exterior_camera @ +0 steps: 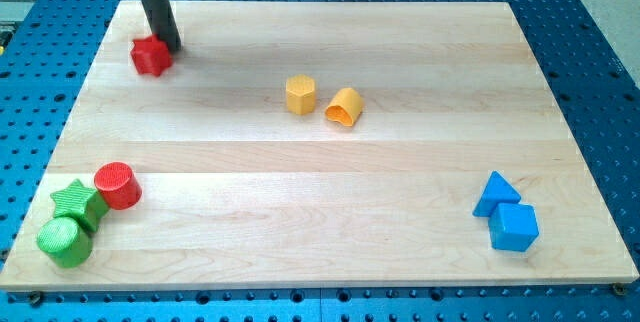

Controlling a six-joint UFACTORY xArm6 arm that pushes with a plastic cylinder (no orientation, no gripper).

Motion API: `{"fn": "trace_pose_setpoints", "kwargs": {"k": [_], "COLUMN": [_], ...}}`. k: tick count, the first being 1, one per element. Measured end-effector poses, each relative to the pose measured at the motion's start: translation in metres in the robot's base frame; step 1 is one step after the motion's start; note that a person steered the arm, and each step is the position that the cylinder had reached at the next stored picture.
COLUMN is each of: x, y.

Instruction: Move the red star into the red circle

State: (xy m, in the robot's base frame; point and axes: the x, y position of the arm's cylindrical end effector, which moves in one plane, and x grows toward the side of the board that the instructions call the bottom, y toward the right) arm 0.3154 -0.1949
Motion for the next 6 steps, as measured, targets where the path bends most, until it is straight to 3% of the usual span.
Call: {"fn": "trace_pose_setpoints", "kwargs": {"k": [1, 2, 3, 4, 5, 6], "x": [0.068, 0.015, 0.010, 0.095, 0.088, 0.108], "y": [-0.005, -0.003, -0.033, -0.043, -0.036, -0.062]}}
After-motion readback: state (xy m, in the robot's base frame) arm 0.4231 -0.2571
